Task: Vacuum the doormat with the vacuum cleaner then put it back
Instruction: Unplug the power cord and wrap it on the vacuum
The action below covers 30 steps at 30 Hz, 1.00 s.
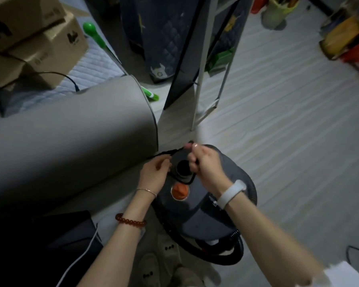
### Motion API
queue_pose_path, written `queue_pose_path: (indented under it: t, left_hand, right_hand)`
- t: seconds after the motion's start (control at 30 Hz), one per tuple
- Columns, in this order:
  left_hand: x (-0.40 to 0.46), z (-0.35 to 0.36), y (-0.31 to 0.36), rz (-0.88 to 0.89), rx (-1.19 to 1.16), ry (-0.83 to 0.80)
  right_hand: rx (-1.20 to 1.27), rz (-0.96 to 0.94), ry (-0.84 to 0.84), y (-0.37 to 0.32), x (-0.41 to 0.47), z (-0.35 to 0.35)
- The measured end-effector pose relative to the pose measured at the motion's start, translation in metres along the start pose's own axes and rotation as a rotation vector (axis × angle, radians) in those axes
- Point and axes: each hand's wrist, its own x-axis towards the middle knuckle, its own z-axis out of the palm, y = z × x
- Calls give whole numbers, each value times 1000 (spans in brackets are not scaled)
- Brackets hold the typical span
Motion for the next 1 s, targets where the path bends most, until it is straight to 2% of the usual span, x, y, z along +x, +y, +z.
queue_pose_path:
  t: [0.07,0.17,0.33,0.4,0.47,0.57,0.63,0.7,0.83,1.0]
  left_hand:
    - [-13,-8,-10,-32,-77,28]
    - [-28,-18,-36,-201,-233,42]
    - [-56,-20,-64,-556,-598,-180]
    - [-69,-17,-76,-568,-642,-169]
    - [-78,-14,-91,-522,-609,-117]
    - [-87,-20,-114,-540,-698,-19]
    - [-94,-24,-133,-574,-699,29]
    - [-103,-20,-151,-624,-604,57]
    - [-120,15,-173,-621,-435,55]
    - [-125,58,-182,-585,-258,-33]
  right_hand:
    - [-109,0,-88,22,-27,8]
    - [-303,-18,-198,55,-65,15]
    - [-697,-75,-387,106,-131,19]
    - [-792,-88,-388,122,-149,13]
    - [-810,-60,-370,132,-163,2]
    - [-837,-7,-368,146,-186,-21]
    - [-925,23,-336,156,-200,-38]
    - [-1111,21,-250,166,-209,-57]
    - [-1273,-169,-10,178,-210,-93]
    - [-1554,-303,221,182,-189,-151]
